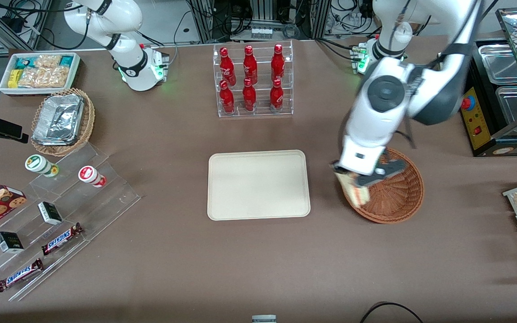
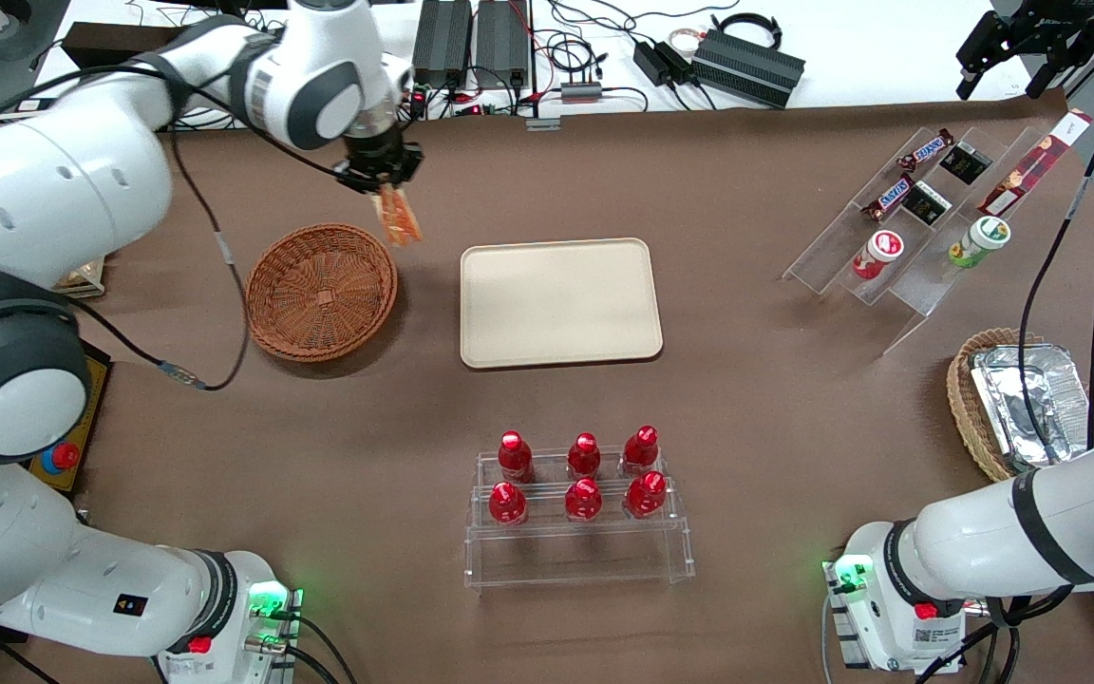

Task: Place sandwich from basket to tray
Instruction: 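Lift the sandwich and carry it over the cream tray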

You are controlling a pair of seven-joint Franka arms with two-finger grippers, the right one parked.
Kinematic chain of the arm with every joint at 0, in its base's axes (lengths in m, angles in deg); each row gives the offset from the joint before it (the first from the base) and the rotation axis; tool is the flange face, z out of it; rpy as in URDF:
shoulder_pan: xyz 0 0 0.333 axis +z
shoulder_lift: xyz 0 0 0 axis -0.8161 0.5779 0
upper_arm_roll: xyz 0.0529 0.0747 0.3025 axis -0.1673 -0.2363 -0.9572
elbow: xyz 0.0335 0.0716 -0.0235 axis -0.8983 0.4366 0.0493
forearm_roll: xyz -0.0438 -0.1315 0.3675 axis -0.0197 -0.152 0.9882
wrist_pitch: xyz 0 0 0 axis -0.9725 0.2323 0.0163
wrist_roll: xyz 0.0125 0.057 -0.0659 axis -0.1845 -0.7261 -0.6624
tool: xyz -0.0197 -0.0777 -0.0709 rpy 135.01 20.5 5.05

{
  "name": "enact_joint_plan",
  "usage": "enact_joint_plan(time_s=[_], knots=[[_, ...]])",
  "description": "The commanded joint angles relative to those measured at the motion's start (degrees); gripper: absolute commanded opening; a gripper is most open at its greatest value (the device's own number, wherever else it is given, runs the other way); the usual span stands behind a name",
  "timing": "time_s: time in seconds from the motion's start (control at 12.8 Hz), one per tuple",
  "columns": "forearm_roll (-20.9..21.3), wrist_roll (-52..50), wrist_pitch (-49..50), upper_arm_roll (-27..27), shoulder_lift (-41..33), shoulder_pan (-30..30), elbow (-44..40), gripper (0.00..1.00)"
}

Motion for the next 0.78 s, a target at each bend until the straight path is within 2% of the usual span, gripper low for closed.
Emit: enact_joint_plan(time_s=[0.0,0.31,0.47,0.63,0.71], knots=[[-0.85,-2.01,1.39,-0.67,10.35,-8.14,-9.32,0.0],[-0.93,-0.35,-1.93,-0.58,19.16,-13.87,-16.62,0.0],[-0.49,-0.87,-7.98,-0.84,22.85,-17.3,-17.6,0.0],[-0.32,-0.61,-12.4,-0.93,25.4,-17.84,-17.69,0.0],[1.6,-0.79,-13.11,-1.02,26.55,-18.8,-17.96,0.0]])
